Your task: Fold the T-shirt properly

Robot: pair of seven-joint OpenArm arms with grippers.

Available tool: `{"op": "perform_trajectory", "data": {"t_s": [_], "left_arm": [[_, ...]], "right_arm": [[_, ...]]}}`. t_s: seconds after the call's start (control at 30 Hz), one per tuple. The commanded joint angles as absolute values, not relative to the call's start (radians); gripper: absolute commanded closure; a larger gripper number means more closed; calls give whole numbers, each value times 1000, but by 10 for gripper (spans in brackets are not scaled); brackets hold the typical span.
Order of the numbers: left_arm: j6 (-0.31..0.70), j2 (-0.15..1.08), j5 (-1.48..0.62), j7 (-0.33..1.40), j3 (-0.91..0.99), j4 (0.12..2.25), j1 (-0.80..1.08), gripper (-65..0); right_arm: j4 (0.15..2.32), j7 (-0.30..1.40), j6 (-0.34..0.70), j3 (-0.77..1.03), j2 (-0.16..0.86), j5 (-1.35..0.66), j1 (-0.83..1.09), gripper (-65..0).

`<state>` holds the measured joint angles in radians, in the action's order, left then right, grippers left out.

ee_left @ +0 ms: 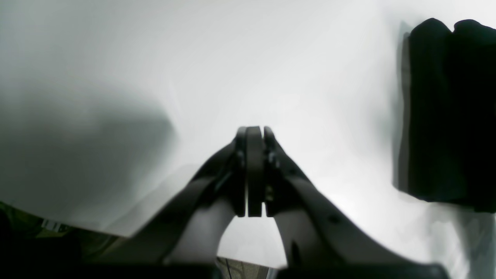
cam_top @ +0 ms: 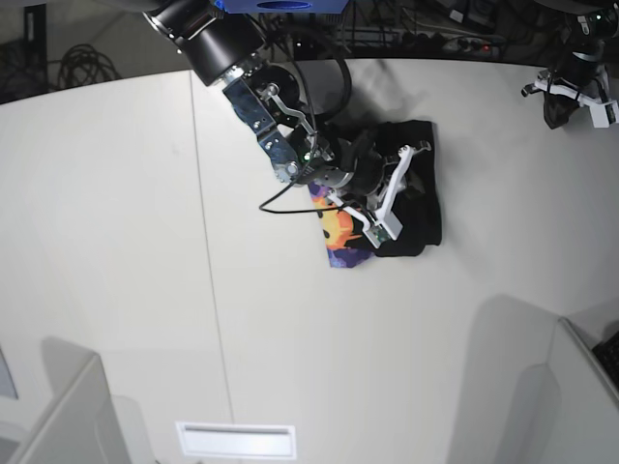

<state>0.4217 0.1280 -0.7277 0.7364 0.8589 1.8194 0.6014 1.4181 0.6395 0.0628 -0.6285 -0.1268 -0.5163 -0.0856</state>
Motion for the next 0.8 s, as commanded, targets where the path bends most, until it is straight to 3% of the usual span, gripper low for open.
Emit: {"op": "perform_trajectory", "data": {"t_s": [0.0,0.33,0.43,0.5,0.57,0.77], "left_arm": [[427,139,-739,716,869,1836,610,0],[427,140,-739,716,869,1836,610,0],[427,142,-739,716,869,1836,610,0],[427,143,-739,716,869,1836,610,0],[427,143,-739,716,869,1836,610,0],[427,145,-739,716,869,1836,610,0]], "right_arm": [[1435,611,68,-630,-140,-527,-107,0],[1437,615,68,-630,-140,-527,-110,0],[1442,615,68,-630,-140,-527,-110,-234],[1442,615,68,-630,-140,-527,-108,-348],[1442,615,70,-630,-140,-535,-108,-368],[1478,615,70,-677,-136,-654,-134,-342]]}}
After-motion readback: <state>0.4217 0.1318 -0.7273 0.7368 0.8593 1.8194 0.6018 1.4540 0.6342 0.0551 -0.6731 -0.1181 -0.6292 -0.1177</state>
